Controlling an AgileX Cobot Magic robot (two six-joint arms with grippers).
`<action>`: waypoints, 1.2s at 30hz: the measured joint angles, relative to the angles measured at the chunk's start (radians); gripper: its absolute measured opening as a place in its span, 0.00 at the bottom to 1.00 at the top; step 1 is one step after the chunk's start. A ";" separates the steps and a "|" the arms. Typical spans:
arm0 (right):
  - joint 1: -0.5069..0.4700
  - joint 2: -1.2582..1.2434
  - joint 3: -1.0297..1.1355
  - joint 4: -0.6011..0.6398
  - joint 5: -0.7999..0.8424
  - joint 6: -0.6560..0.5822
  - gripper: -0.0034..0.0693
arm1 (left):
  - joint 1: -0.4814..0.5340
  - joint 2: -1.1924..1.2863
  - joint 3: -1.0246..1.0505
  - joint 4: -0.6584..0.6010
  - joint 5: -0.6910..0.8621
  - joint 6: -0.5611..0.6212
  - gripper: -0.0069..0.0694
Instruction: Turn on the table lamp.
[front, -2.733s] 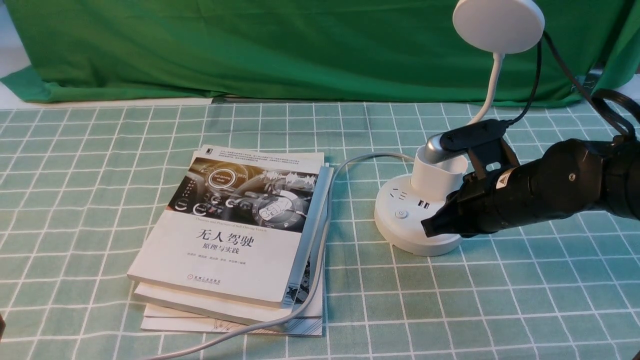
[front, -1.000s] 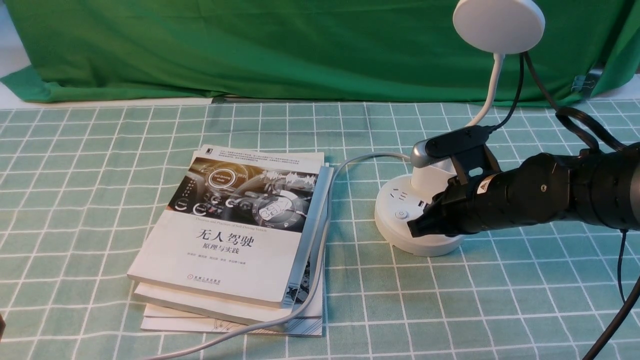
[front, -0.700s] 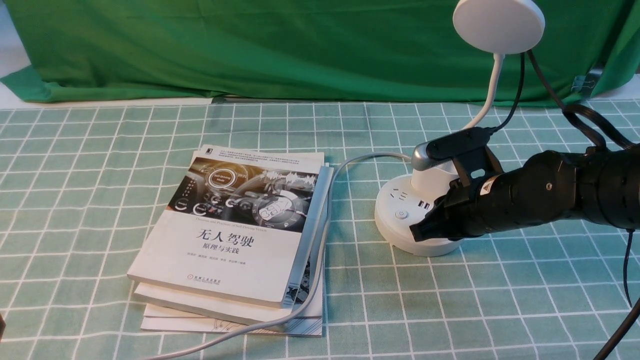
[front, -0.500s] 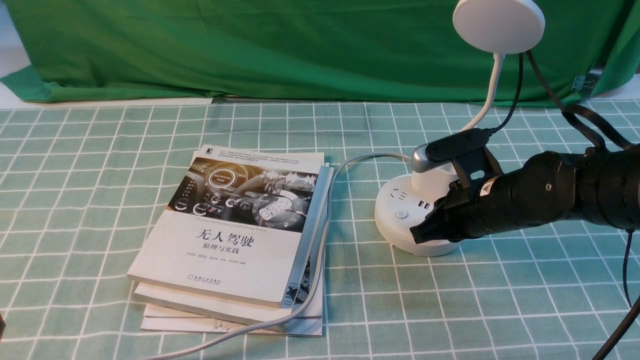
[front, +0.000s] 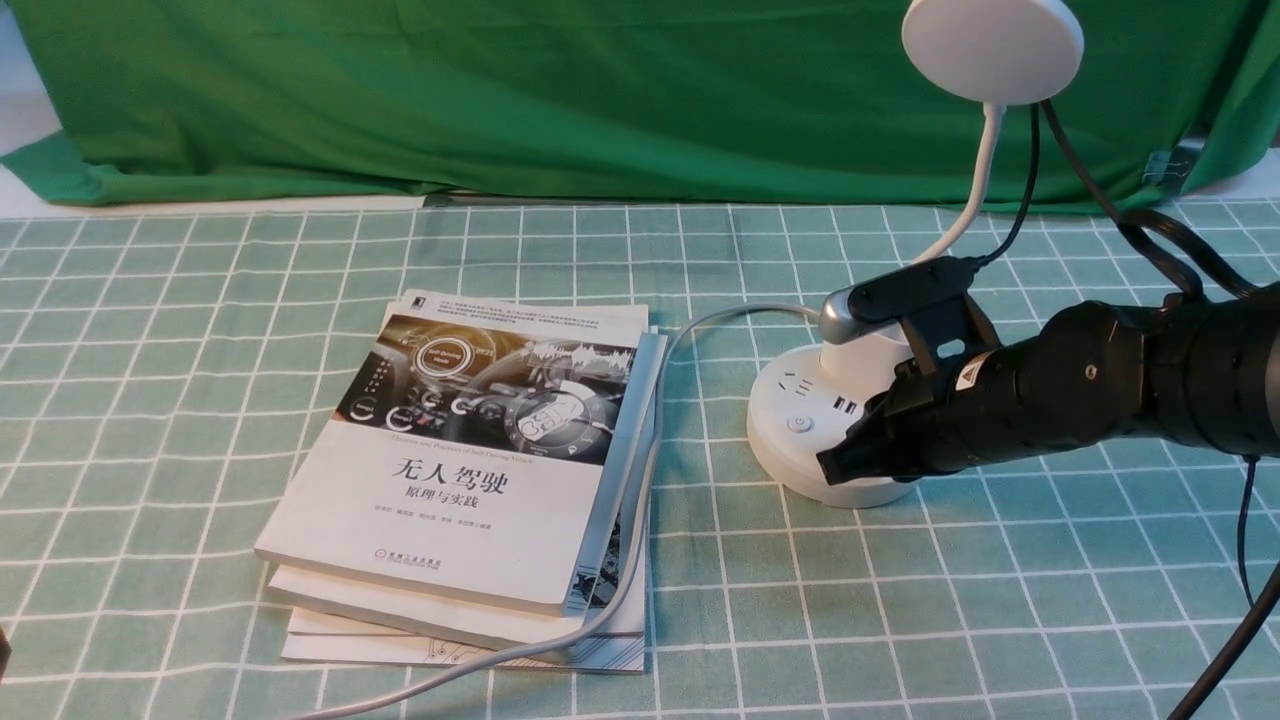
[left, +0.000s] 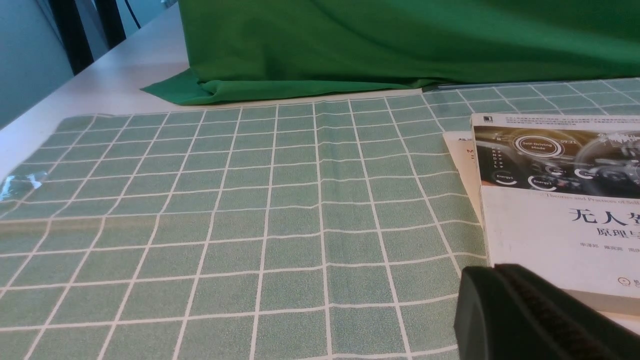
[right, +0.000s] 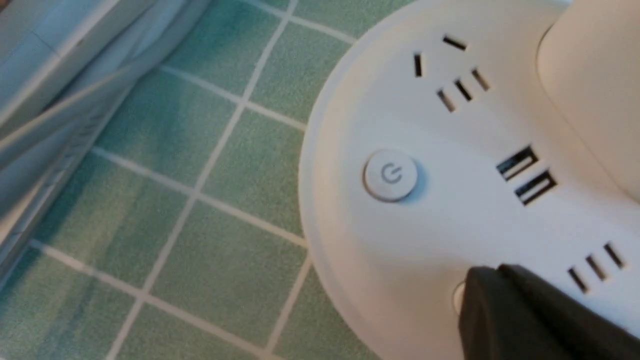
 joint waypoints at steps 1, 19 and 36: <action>0.000 0.003 -0.002 0.000 0.003 0.000 0.09 | 0.000 0.000 0.000 0.000 0.000 0.000 0.12; -0.002 -0.123 0.014 -0.001 0.126 0.017 0.09 | 0.000 0.000 0.000 0.000 0.000 0.000 0.12; -0.002 -1.040 0.371 -0.053 0.185 0.137 0.12 | 0.000 0.000 0.000 0.000 0.000 0.000 0.12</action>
